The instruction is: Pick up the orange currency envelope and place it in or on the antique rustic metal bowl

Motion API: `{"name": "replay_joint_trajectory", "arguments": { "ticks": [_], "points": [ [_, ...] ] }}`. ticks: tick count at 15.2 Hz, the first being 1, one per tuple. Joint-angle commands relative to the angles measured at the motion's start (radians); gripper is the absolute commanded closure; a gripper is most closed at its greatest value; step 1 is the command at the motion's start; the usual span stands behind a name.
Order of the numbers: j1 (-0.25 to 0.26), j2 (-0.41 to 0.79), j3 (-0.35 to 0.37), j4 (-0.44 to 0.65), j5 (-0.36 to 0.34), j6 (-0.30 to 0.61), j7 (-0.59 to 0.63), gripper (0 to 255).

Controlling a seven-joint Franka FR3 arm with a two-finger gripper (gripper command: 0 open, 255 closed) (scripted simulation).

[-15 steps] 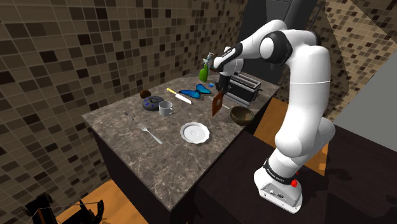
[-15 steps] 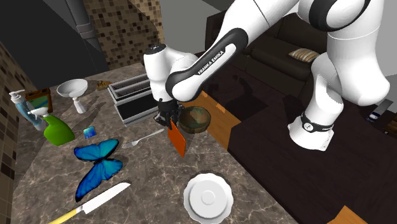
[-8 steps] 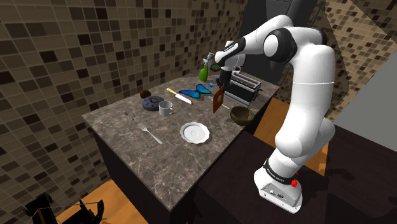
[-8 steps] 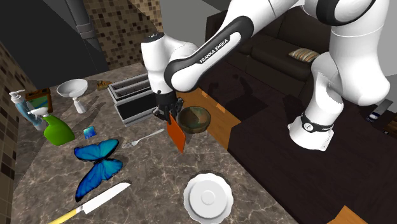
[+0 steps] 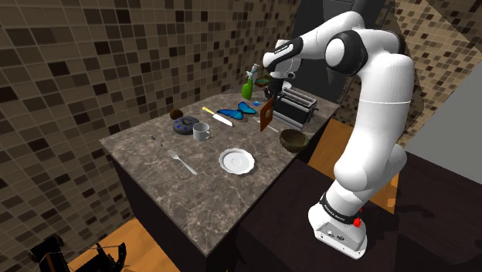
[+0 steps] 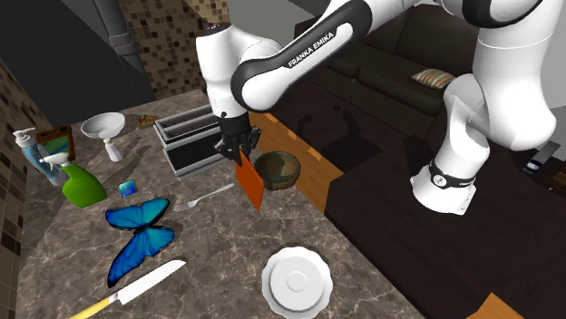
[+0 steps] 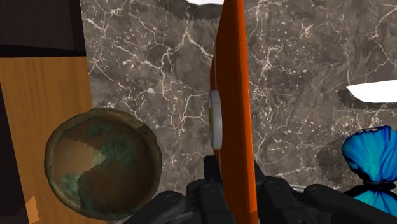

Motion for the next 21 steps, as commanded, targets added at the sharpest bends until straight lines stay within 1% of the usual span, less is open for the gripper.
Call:
{"name": "replay_joint_trajectory", "arguments": {
  "ticks": [1,7,14,21],
  "points": [
    [0.001,-0.013,-0.001,0.008,-0.004,-0.021,0.002,255],
    [0.003,-0.043,-0.005,0.041,-0.012,-0.083,0.007,255],
    [-0.073,-0.145,-0.059,-0.033,-0.03,-0.11,-0.119,255],
    [-0.154,-0.207,-0.121,-0.047,-0.046,-0.156,-0.255,255]
  ]
}}
